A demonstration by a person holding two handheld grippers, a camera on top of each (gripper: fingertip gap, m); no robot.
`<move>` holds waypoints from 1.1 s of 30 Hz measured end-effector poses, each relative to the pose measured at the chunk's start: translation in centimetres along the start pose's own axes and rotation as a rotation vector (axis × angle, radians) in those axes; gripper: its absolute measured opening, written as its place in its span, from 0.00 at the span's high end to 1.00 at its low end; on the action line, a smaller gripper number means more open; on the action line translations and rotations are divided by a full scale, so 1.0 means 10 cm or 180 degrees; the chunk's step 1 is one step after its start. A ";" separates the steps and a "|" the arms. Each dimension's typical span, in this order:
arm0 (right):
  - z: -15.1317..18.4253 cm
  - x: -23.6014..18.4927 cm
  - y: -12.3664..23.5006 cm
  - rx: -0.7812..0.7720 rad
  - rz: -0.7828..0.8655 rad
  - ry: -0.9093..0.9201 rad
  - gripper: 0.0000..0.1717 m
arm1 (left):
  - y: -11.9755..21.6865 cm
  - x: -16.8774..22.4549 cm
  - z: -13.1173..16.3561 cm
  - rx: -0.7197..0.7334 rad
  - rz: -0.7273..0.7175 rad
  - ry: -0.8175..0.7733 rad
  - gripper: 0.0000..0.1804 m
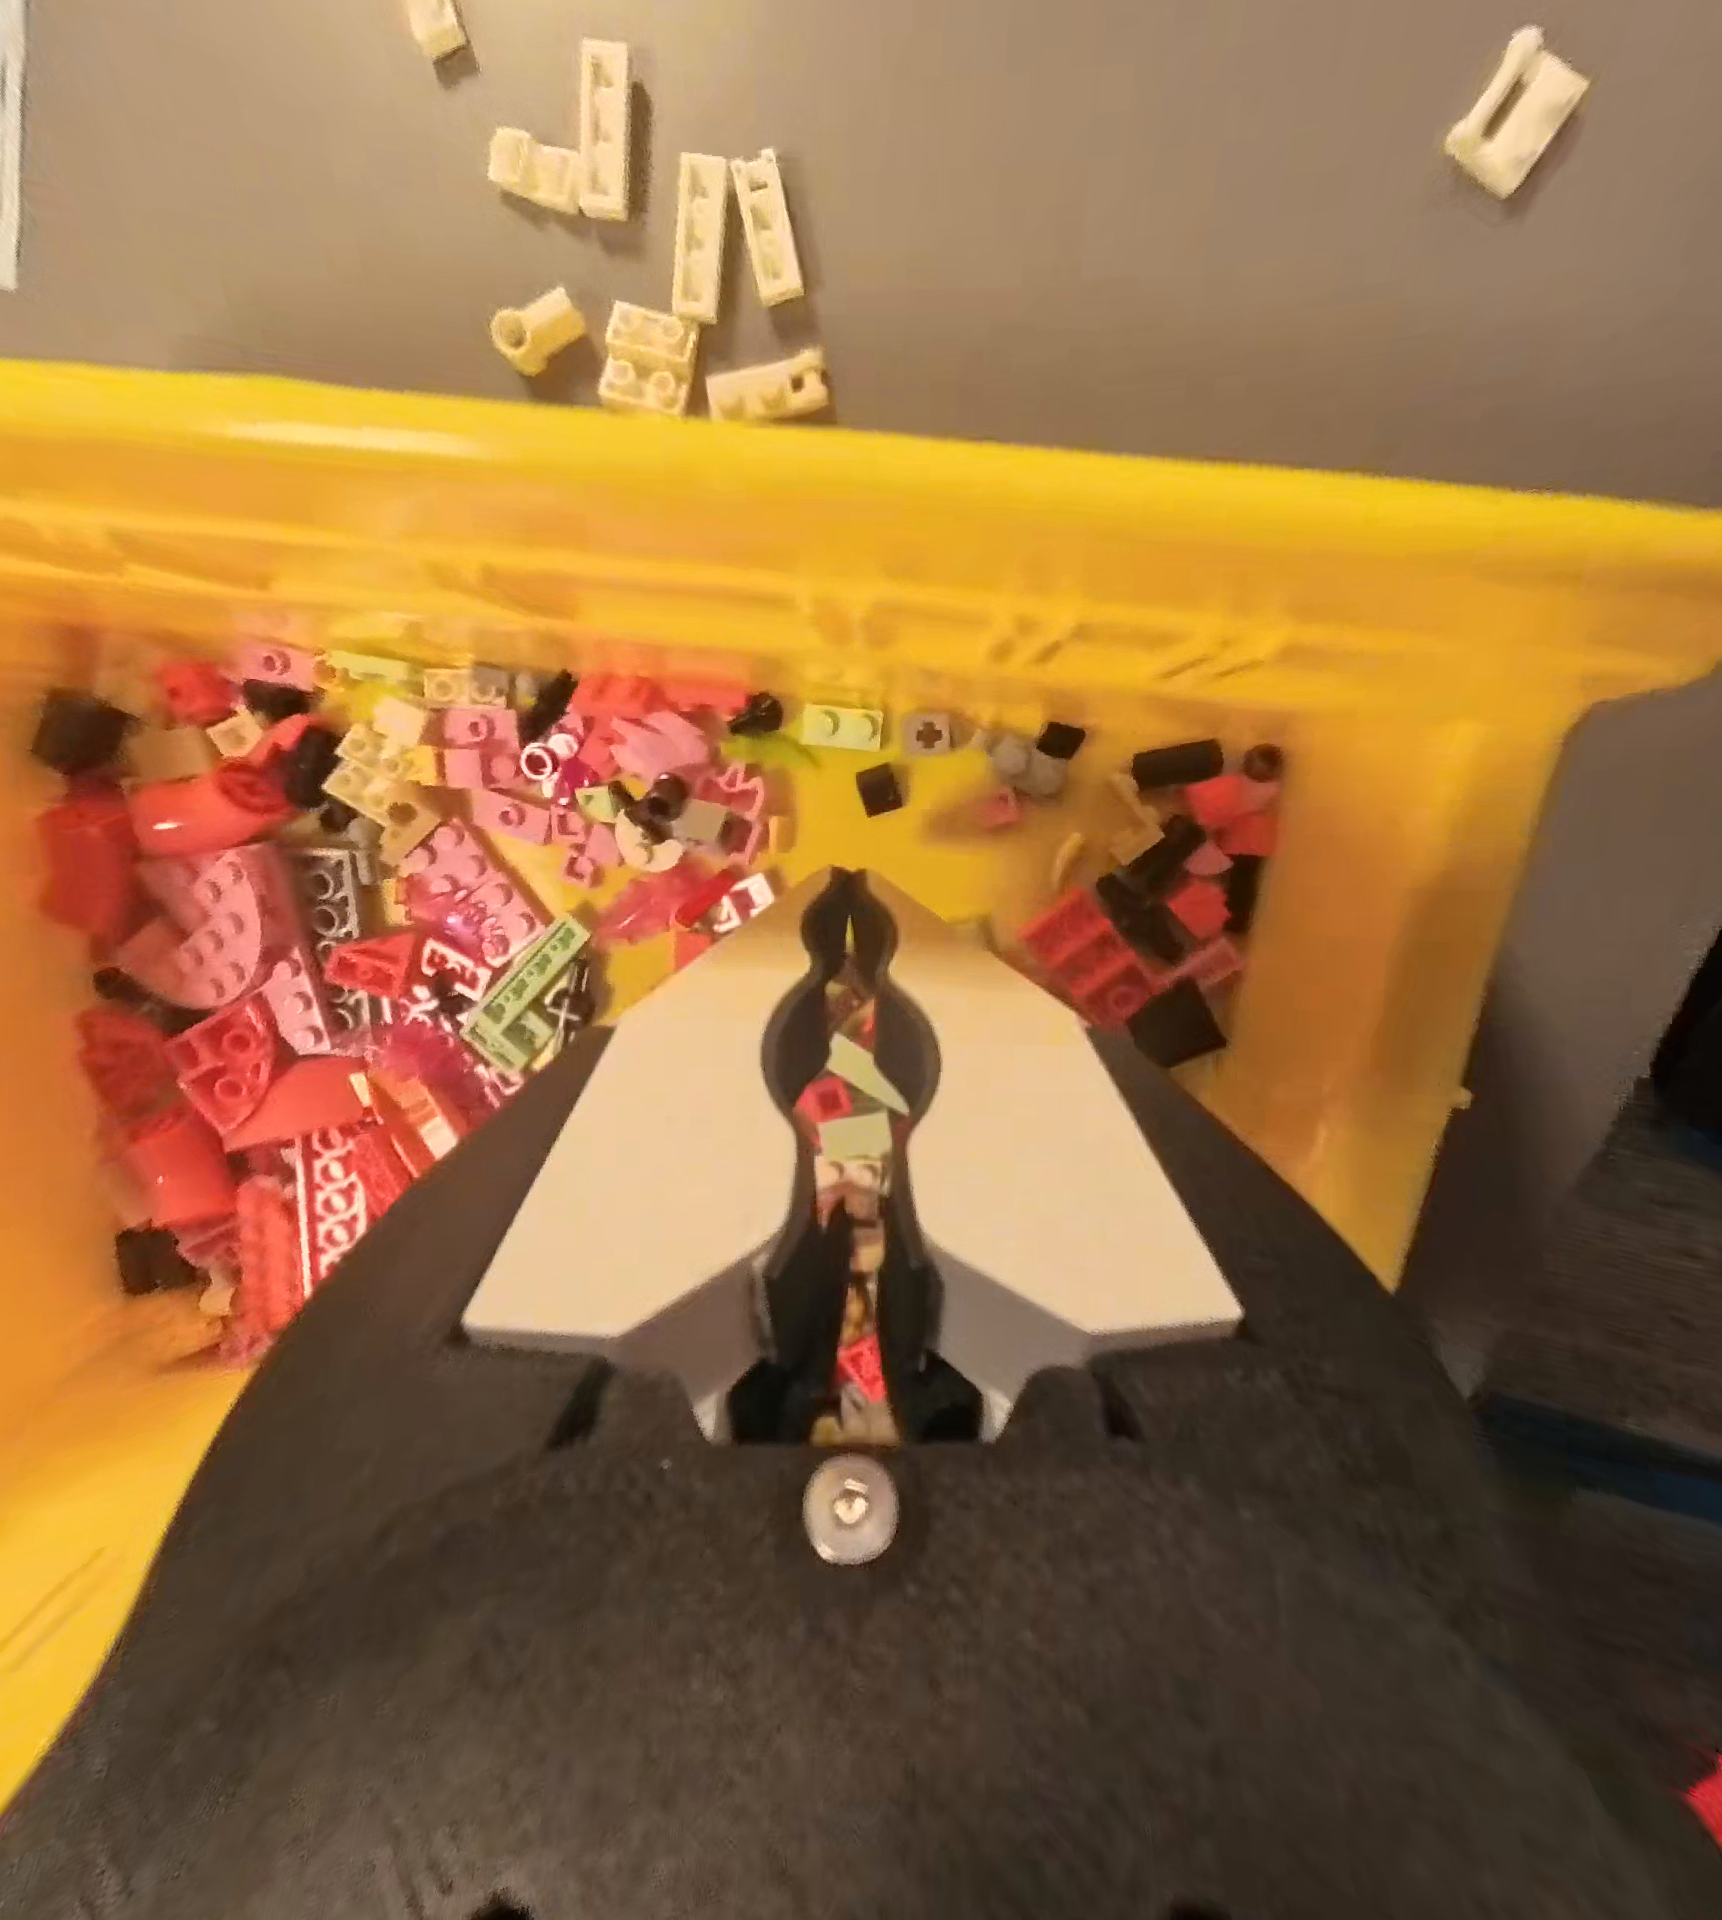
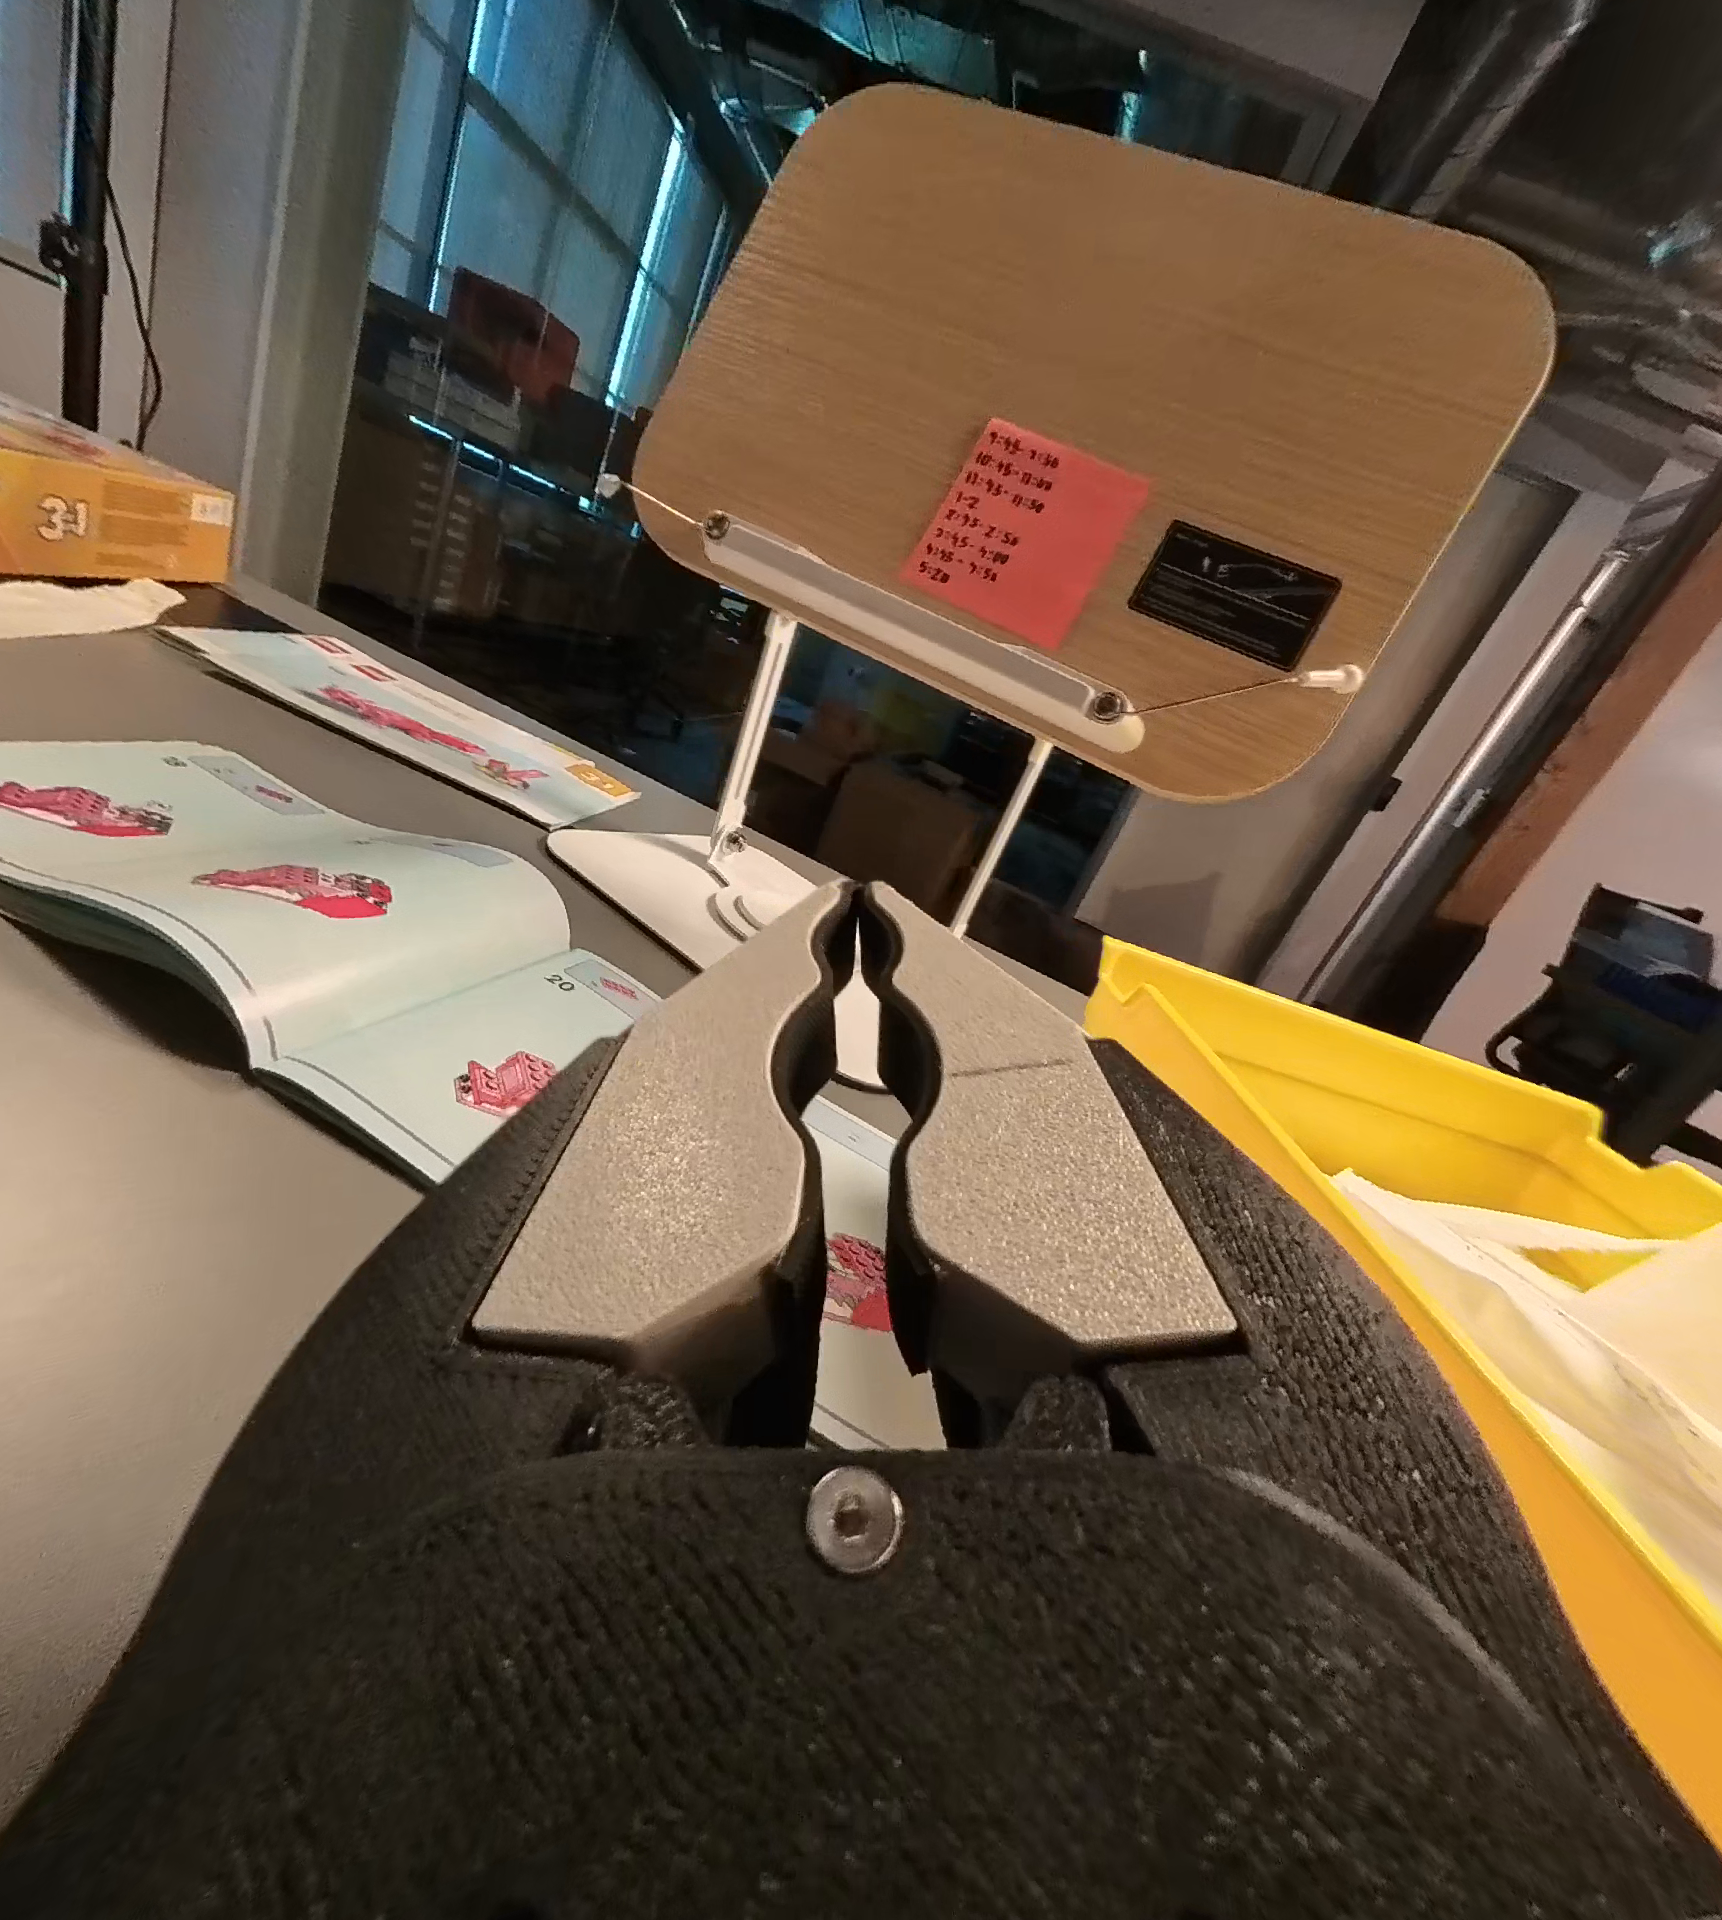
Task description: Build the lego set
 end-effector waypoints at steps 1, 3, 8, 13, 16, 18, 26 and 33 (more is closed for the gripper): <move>0.00 0.00 0.00 -0.0015 0.0006 0.0025 1.00 | -0.03 -0.01 0.02 0.0012 0.0000 -0.0028 1.00; 0.00 -0.01 -0.01 -0.0044 0.0019 0.0067 1.00 | -0.07 -0.02 0.07 0.0034 0.0026 -0.0051 1.00; 0.01 -0.03 -0.02 -0.0097 0.0017 0.0170 1.00 | -0.11 -0.03 0.15 0.0081 0.0327 0.0084 0.83; 0.01 -0.07 -0.04 -0.0129 -0.0016 0.0267 1.00 | -0.05 -0.01 0.18 0.0178 0.0401 0.0093 0.77; 0.01 -0.07 -0.04 -0.0129 -0.0020 0.0271 1.00 | -0.04 -0.03 0.15 0.0260 0.0350 0.0181 0.76; 0.01 -0.07 -0.04 -0.0125 -0.0024 0.0268 1.00 | -0.03 -0.06 0.11 0.0321 0.0194 0.0254 0.78; 0.00 -0.06 -0.03 -0.0106 -0.0031 0.0242 1.00 | -0.11 -0.21 -0.12 0.0624 0.0185 0.0447 0.87; 0.00 -0.06 -0.03 -0.0095 -0.0037 0.0226 1.00 | -0.26 -0.23 -0.14 0.0428 0.0224 0.0302 0.87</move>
Point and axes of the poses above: each gripper's, where its closed fingertips meet, y back along the fingers, z out of its underside, x = y × z across the jaws, the point moved 9 cm from there along y, back along the fingers, and after that the axes turned 10 degrees about y, right-handed, at the moved point
